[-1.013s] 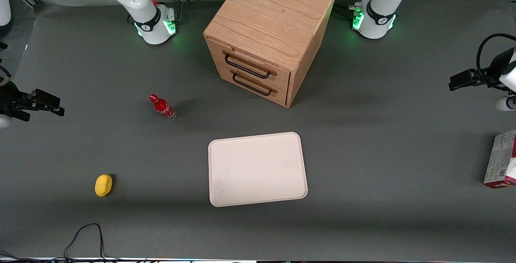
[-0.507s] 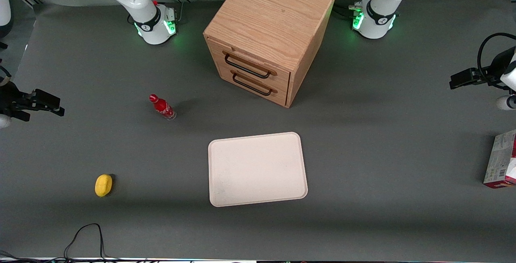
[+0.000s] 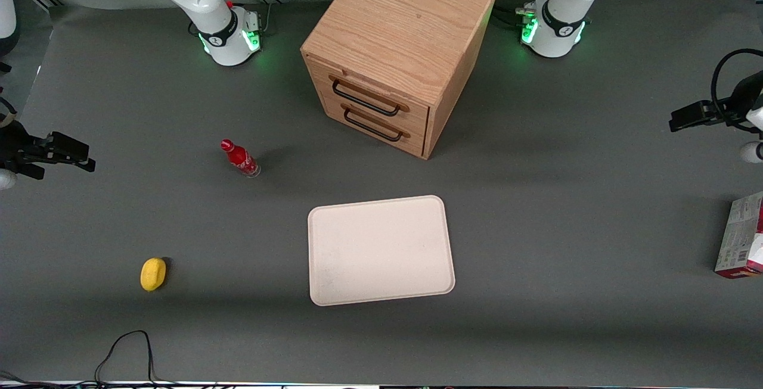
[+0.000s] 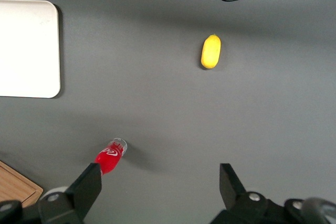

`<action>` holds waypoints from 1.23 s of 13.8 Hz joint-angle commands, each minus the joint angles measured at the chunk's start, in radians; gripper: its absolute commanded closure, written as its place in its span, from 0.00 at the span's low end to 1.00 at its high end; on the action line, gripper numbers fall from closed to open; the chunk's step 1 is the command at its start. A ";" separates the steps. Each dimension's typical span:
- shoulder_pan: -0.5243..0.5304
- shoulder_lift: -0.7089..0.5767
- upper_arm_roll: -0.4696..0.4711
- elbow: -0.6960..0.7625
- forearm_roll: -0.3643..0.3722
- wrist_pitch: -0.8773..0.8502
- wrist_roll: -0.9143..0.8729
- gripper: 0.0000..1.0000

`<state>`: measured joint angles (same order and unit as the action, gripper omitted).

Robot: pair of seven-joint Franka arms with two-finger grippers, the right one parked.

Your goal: Place red cookie box on tray

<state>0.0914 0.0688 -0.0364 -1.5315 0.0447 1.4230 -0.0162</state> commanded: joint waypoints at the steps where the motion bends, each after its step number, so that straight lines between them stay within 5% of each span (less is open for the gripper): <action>1: 0.106 0.034 -0.005 0.069 0.024 -0.030 0.181 0.00; 5: 0.276 0.170 -0.005 0.239 0.099 -0.050 0.529 0.00; 10: 0.465 0.425 -0.005 0.545 0.101 -0.027 0.918 0.00; 17: 0.496 0.519 -0.008 0.499 0.092 0.144 0.973 0.00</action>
<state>0.5900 0.5570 -0.0423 -1.0167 0.1332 1.5029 0.9375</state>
